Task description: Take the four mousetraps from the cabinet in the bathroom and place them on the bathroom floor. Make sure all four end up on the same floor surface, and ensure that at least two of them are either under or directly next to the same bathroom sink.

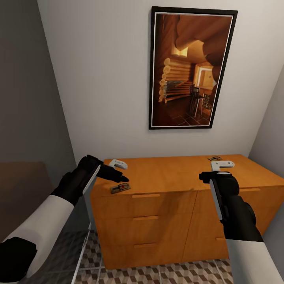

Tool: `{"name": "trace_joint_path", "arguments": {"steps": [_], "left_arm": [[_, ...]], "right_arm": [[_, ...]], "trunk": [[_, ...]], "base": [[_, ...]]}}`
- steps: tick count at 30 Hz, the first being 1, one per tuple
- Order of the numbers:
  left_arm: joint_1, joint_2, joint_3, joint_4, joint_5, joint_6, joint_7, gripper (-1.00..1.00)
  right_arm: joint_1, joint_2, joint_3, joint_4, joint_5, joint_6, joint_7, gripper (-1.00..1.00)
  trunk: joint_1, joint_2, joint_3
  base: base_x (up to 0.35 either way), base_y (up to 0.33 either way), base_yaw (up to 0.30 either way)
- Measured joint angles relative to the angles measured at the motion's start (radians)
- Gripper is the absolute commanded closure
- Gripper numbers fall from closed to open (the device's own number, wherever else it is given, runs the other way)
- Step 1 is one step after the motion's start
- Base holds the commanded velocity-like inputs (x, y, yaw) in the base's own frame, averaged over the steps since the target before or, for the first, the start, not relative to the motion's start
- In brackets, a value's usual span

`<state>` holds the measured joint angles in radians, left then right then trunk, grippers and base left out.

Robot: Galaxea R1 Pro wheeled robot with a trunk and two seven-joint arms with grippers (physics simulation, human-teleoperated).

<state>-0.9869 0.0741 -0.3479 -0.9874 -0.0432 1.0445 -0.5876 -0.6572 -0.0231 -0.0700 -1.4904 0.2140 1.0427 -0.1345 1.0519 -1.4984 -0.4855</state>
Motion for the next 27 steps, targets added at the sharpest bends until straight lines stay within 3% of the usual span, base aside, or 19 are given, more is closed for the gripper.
{"name": "trace_joint_path", "arguments": {"steps": [7, 27], "left_arm": [[0.000, 0.001, -0.001, 0.000, -0.005, 0.000, -0.053, -1.00], [0.000, 0.003, -0.002, -0.001, -0.007, 0.000, -0.068, -1.00]], "right_arm": [[0.000, -0.001, -0.003, 0.000, -0.001, 0.000, 0.000, -1.00], [0.000, 0.000, 0.001, 0.000, -0.001, 0.000, 0.000, -1.00]], "trunk": [[0.000, 0.000, 0.000], [0.000, 0.000, 0.000]], "base": [[0.000, 0.000, 0.000], [0.000, 0.000, 0.000]]}}
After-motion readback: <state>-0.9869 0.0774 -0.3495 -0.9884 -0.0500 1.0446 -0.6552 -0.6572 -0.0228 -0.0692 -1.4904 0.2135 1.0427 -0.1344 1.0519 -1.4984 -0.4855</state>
